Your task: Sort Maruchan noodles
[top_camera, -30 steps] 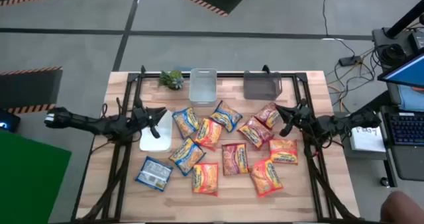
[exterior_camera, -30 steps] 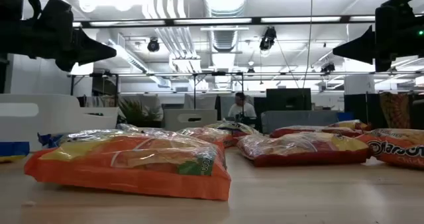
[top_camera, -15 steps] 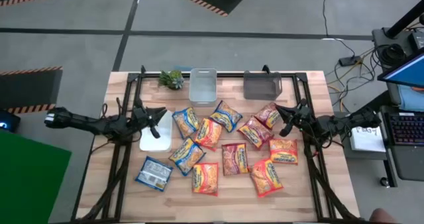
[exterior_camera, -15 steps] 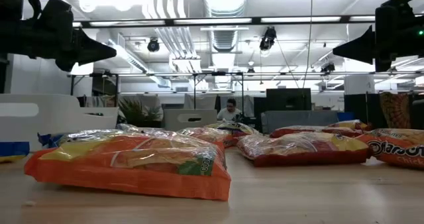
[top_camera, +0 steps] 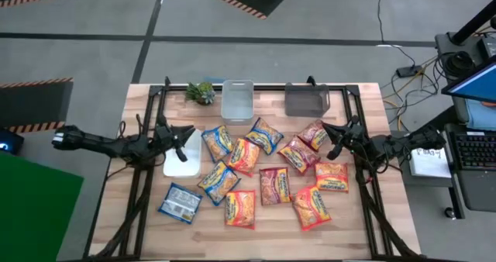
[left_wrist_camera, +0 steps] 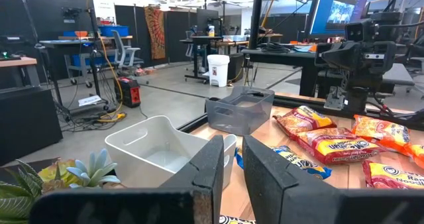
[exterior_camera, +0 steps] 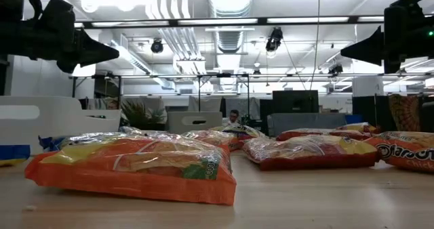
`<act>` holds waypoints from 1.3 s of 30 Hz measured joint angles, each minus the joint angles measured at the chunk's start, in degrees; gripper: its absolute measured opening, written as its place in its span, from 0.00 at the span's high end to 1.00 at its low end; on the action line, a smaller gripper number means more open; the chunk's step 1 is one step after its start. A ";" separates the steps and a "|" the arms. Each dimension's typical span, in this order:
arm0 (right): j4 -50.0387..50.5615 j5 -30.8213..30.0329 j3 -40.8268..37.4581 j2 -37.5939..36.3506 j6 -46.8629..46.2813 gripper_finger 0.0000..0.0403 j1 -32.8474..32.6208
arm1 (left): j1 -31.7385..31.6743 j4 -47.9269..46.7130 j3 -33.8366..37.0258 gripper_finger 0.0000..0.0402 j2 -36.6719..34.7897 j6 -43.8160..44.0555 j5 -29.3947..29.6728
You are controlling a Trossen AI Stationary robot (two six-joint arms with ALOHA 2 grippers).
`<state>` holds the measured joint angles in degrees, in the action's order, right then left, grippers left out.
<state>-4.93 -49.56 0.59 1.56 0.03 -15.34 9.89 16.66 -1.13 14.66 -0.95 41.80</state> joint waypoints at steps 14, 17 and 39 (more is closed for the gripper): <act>0.02 0.00 0.00 0.00 -0.01 0.98 -0.01 | -0.02 0.00 0.00 0.90 0.01 0.00 0.00; 0.01 0.00 0.00 -0.01 -0.01 0.98 0.00 | -0.02 -0.01 0.00 0.90 0.02 0.00 0.00; -0.02 0.00 0.01 0.00 -0.02 0.98 -0.01 | 0.11 24.01 0.02 0.90 4.43 28.55 -14.53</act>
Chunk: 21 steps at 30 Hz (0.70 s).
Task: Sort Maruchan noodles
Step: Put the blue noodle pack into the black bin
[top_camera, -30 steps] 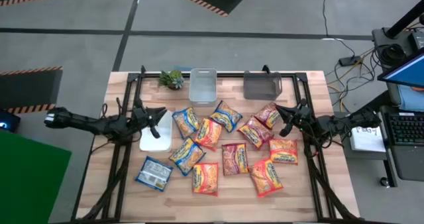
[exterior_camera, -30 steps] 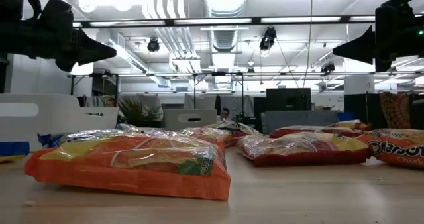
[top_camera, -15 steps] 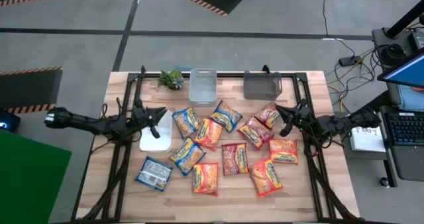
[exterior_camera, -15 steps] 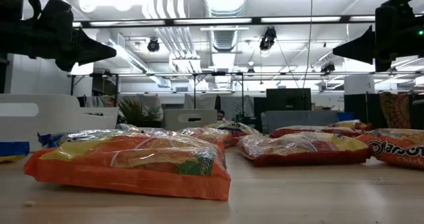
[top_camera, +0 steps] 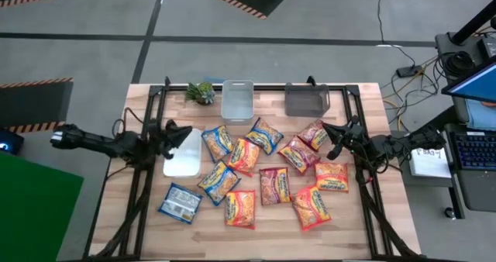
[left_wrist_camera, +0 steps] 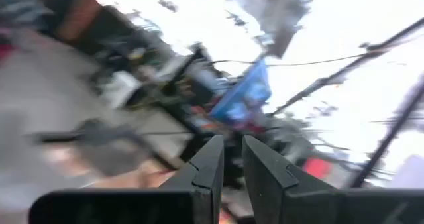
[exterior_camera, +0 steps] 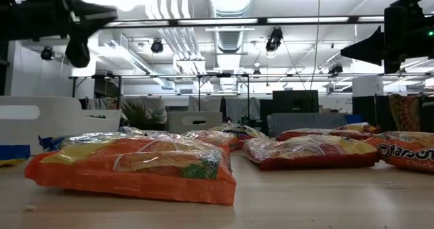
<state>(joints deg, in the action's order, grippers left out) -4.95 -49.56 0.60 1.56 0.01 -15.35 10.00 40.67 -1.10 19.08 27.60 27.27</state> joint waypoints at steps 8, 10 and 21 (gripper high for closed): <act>0.00 0.02 -0.01 -0.02 -13.94 0.98 0.01 | 0.06 23.06 0.00 0.90 12.91 -4.88 -8.53; -0.02 0.01 -0.01 -0.02 -19.49 0.98 0.00 | 0.10 24.00 -1.05 0.90 16.50 -4.66 -8.99; 0.12 -0.04 0.45 0.00 -22.52 0.98 0.13 | 0.08 18.11 -19.65 0.90 35.96 -5.55 -9.30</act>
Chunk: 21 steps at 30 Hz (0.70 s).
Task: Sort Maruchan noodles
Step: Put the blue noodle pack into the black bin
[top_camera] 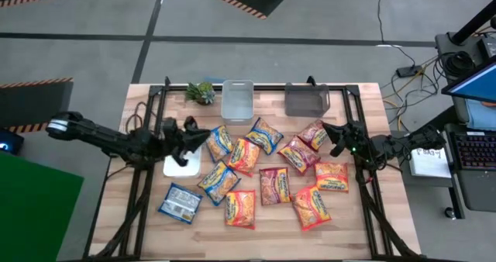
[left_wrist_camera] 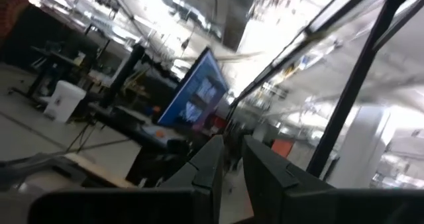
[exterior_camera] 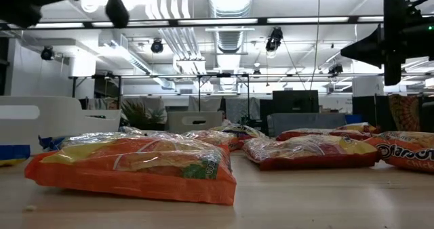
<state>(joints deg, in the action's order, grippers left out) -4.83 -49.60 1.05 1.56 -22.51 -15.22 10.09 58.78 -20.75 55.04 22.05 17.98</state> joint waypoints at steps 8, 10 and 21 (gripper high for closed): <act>-0.58 5.01 4.52 0.12 -9.77 0.98 0.00 | -0.03 -23.14 -15.70 0.90 6.76 -8.53 -1.64; -0.68 5.03 5.88 0.63 -10.91 0.98 0.00 | -0.09 -31.06 -19.58 0.90 7.94 -10.06 -1.62; -0.25 6.16 15.85 12.94 -10.97 0.98 0.00 | -0.07 -64.13 -35.16 0.90 17.62 -18.32 -1.66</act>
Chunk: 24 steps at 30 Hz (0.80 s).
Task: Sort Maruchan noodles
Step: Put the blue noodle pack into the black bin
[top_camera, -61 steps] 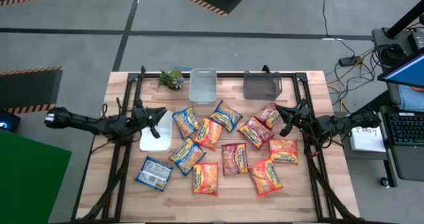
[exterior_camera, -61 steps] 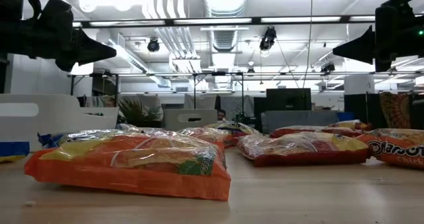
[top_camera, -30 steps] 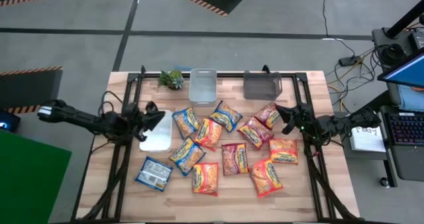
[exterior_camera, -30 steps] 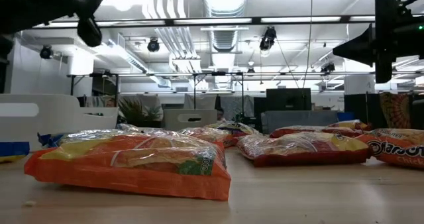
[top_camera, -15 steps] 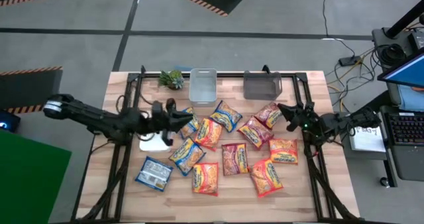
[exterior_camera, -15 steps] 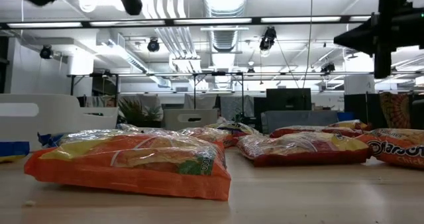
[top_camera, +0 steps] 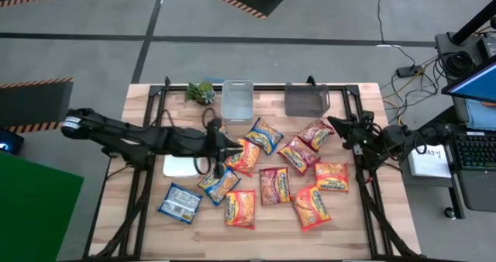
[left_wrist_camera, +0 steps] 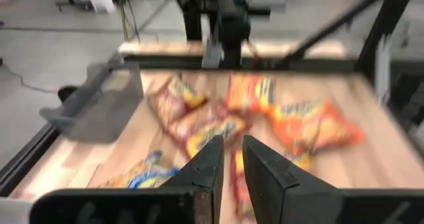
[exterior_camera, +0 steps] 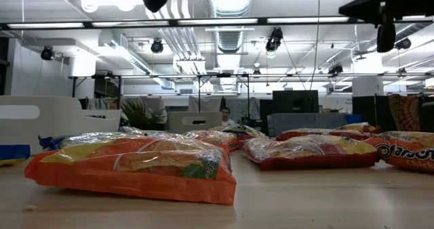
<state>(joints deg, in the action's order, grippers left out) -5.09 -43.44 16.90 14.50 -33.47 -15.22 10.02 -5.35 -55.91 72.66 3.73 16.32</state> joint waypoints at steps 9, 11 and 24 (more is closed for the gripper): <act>10.71 0.56 11.52 14.27 -7.48 0.98 0.00 | 0.00 -3.80 -1.43 0.90 5.60 -7.52 0.00; 16.38 1.55 14.65 16.43 -10.99 0.98 0.00 | -0.02 -3.80 -1.43 0.90 6.27 -9.70 0.00; 45.71 17.07 24.05 26.86 -36.56 0.98 1.91 | -3.80 -0.21 -1.34 0.90 9.30 -26.06 -0.59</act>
<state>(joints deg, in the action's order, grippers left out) 40.62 -26.37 40.94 41.35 -70.04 -13.31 6.22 -5.56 -57.25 81.96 -22.33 15.72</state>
